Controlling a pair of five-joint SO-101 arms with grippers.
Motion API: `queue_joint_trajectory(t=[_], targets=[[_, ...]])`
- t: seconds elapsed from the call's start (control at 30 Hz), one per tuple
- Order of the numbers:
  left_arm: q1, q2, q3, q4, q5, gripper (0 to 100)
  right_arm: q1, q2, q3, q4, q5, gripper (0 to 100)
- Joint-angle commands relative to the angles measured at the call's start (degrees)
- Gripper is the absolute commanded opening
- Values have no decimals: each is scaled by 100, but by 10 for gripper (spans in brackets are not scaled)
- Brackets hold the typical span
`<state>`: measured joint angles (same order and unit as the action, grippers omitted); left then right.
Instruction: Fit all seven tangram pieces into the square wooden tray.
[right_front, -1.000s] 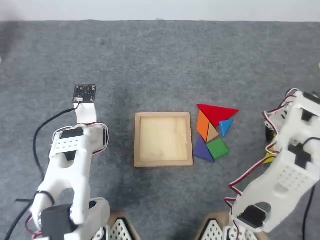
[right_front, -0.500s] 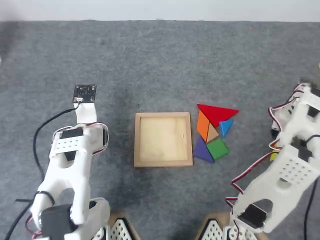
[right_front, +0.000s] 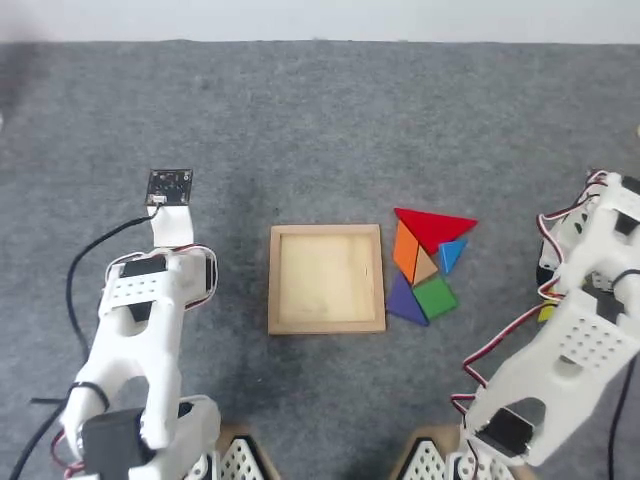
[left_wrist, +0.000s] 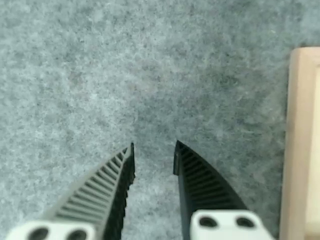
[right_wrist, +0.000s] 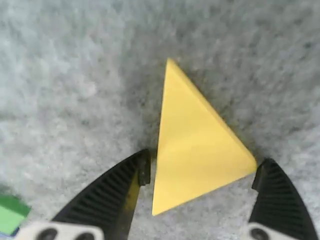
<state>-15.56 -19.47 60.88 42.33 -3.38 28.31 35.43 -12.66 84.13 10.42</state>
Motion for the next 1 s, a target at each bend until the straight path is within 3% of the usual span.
queue_joint_trajectory(t=[0.0,0.23,0.37,0.73,0.97], targets=[[26,-35,-22,-123,-53,123,48,-251,-141,-259,-202,328],[26,-35,-22,-123,-53,123,75,523,-167,-629,-176,318],[26,-35,-22,-123,-53,123,40,585,-211,-611,193,206],[26,-35,-22,-123,-53,123,66,541,-220,-611,-53,213],[26,-35,-22,-123,-53,123,31,-303,-220,-268,-70,213]])
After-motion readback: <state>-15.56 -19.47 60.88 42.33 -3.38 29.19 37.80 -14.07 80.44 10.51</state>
